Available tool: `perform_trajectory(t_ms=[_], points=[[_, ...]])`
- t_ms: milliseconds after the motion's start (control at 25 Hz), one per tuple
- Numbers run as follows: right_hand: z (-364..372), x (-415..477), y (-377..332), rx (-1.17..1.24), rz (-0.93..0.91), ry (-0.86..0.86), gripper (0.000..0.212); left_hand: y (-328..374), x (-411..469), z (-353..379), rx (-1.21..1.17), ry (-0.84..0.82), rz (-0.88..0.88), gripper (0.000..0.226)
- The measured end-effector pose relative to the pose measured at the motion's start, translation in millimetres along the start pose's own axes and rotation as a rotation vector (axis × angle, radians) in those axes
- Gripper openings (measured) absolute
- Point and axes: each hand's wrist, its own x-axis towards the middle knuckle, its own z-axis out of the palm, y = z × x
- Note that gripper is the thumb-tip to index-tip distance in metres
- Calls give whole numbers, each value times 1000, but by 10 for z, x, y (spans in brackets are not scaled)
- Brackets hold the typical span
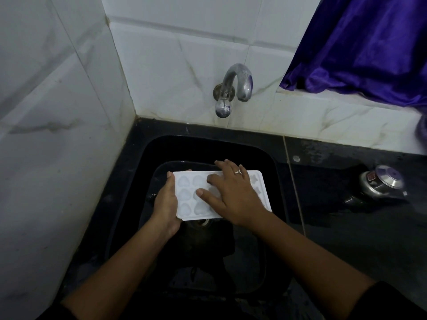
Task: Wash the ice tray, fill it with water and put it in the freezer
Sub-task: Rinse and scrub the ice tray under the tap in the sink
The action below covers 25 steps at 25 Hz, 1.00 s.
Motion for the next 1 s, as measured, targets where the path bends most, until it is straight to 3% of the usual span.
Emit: perform_trajectory(t_ms=[200,680,840,1000], points=[[-50,2,79,-38,-20,2,64,-8,-4,-20,0,-5,-2,60],[7,-48,40,-37,-46,-7,70,6,22,-2,0,-6,2,62],[-75,-9,51,29,4,62,67,-10,18,-7,10,-9,2,60],[42,-16,-86,-15,-144,44,59,-1,-6,39,10,-18,-12,63]])
